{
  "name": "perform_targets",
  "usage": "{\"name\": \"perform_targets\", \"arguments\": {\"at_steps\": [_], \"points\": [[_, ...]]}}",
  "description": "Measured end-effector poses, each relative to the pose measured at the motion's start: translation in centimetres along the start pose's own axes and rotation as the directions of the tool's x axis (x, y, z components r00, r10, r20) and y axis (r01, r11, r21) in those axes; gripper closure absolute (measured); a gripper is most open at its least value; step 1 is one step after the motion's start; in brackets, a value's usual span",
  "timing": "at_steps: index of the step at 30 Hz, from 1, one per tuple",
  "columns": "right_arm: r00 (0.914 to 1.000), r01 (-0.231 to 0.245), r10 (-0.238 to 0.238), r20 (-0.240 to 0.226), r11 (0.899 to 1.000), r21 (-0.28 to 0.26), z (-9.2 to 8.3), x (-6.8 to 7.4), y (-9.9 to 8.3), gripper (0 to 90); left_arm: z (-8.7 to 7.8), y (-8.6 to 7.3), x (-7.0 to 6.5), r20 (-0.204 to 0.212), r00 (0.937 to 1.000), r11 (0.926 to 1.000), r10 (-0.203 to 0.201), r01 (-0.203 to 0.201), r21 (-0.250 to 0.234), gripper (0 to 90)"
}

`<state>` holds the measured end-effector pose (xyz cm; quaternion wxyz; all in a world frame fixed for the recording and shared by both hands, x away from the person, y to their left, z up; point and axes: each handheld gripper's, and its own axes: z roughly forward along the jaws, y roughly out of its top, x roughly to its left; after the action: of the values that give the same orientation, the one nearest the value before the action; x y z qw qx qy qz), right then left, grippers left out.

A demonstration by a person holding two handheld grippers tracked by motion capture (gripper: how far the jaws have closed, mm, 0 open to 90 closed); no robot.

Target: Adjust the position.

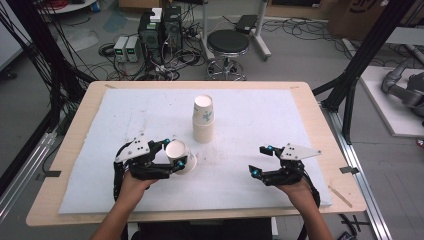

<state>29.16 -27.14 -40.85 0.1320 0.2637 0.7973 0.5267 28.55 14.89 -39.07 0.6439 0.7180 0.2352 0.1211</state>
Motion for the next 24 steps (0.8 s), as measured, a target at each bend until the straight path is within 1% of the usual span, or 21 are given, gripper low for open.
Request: {"name": "perform_targets", "arguments": {"at_steps": [1,2,4,6,9,10,11,12,13,16,18,20,21,22,24], "points": [[1.0000,0.000,0.000,0.000,1.000,0.000,0.0,0.0,0.0,19.8,0.1,0.0,-0.1,0.008,1.0000,1.0000,-0.003,0.003,-0.001,33.7],[0.9999,-0.001,0.001,-0.010,1.000,0.000,0.1,0.1,0.1,19.8,0.2,0.1,-0.2,0.014,0.9999,1.0000,-0.006,0.006,-0.001,33.8],[0.9998,0.010,-0.010,-0.017,1.000,-0.003,0.3,0.3,0.2,19.8,0.4,0.1,-0.4,0.025,0.9997,1.0000,-0.006,0.006,0.003,33.8],[0.9990,0.014,-0.014,-0.043,1.000,-0.006,0.6,0.6,0.4,19.8,0.8,0.2,-0.6,0.045,0.9990,1.0000,-0.003,0.003,0.007,33.7],[0.9971,0.038,-0.038,-0.067,0.999,-0.005,1.1,1.0,0.9,19.8,1.5,0.4,-0.8,0.068,0.9977,1.0000,-0.003,0.003,0.009,33.7],[0.9962,0.043,-0.043,-0.075,0.999,-0.005,1.3,1.1,1.1,19.8,1.6,0.4,-0.8,0.075,0.9971,0.9999,-0.007,0.006,0.008,33.7],[0.9955,0.046,-0.047,-0.082,0.999,-0.008,1.5,1.2,1.2,19.8,1.9,0.4,-0.7,0.091,0.9957,0.9998,-0.017,0.017,0.007,33.7],[0.9937,0.047,-0.048,-0.102,0.999,-0.009,1.9,1.4,1.6,19.8,2.2,0.5,-0.6,0.108,0.9939,0.9997,-0.025,0.024,0.008,33.6],[0.9921,0.058,-0.059,-0.111,0.998,-0.010,2.2,1.5,1.8,19.9,2.5,0.5,-0.6,0.123,0.9918,0.9994,-0.035,0.034,0.010,33.6],[0.9852,0.075,-0.076,-0.153,0.997,-0.016,3.3,2.0,2.6,19.9,3.2,0.5,-0.7,0.147,0.9887,0.9993,-0.031,0.028,0.023,33.5],[0.9800,0.089,-0.091,-0.177,0.996,-0.020,4.0,2.4,3.0,19.9,3.4,0.4,-0.9,0.157,0.9869,0.9992,-0.037,0.034,0.023,33.5],[0.9754,0.095,-0.096,-0.198,0.995,-0.017,4.7,2.7,3.1,19.9,3.6,0.2,-1.0,0.163,0.9860,0.9988,-0.037,0.031,0.037,33.5],[0.9762,0.106,-0.109,-0.188,0.994,-0.024,5.0,2.8,3.1,19.9,3.6,0.1,-1.0,0.165,0.9855,0.9988,-0.039,0.034,0.035,33.5],[0.9742,0.109,-0.111,-0.197,0.994,-0.022,5.3,3.0,3.1,19.9,3.6,0.1,-1.1,0.169,0.9847,0.9987,-0.043,0.037,0.034,33.6],[0.9670,0.108,-0.107,-0.231,0.994,-0.012,5.7,3.4,2.9,19.9,3.7,0.0,-1.2,0.174,0.9839,0.9987,-0.041,0.035,0.036,33.5]]}}
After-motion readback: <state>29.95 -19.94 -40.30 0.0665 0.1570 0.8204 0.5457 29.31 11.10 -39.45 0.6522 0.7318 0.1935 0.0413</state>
